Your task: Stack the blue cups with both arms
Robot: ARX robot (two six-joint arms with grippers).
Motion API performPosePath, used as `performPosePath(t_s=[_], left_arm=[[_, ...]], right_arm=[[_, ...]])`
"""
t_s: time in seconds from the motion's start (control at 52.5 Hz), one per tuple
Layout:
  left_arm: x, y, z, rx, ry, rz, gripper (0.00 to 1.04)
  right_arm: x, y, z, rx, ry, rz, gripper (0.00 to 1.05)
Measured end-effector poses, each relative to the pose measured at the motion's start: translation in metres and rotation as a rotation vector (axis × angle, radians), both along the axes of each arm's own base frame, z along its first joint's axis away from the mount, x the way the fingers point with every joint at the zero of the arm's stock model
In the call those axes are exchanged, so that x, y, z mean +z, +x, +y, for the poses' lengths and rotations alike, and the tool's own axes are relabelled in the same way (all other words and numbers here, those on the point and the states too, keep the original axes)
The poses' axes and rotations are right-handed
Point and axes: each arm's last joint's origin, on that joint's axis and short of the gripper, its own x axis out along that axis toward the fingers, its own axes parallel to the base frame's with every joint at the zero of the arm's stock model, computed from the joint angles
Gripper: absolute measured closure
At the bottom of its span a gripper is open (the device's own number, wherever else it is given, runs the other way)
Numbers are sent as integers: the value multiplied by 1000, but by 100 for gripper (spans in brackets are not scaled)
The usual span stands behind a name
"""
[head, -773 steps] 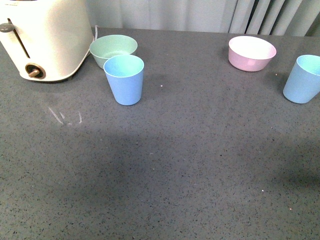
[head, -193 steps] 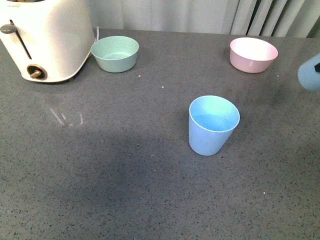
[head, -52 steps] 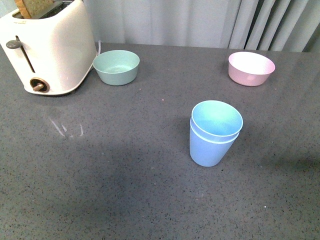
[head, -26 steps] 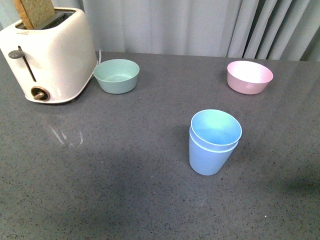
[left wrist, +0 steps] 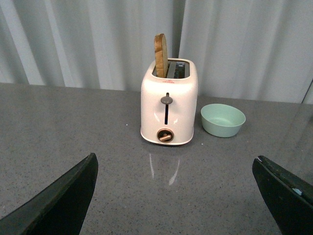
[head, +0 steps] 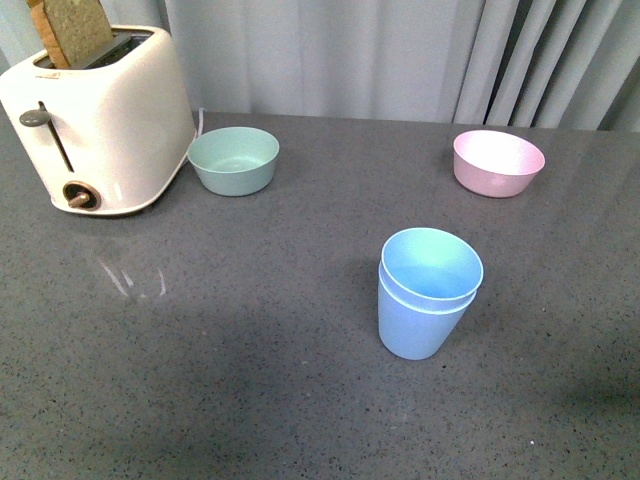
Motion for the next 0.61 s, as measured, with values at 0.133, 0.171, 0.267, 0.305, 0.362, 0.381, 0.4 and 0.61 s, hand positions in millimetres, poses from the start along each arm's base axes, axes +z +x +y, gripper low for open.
performPosePath(t_s=[0.133,0.171,0.267,0.305,0.362,0.381,0.4,0.61], left_arm=[[0,0,0,0,0,0,9],[0,0,0,0,0,0,9],[0,0,0,0,0,0,9],[0,0,0,0,0,0,9],[0,0,0,0,0,0,9],[0,0,0,0,0,0,9],[0,0,0,0,0,0,9],[0,0,0,0,0,0,9]], right_arm=[[0,-2,0,0,0,2,103],[0,-3,0,0,0,1,103],[-4,-13,0,0,0,13,103],[-3,-14,0,0,0,7,103],[-3,-14,0,0,0,7,103],[-3,-14,0,0,0,6,103],[-3,-14,0,0,0,6,103],[-3,-14,0,0,0,5,103]])
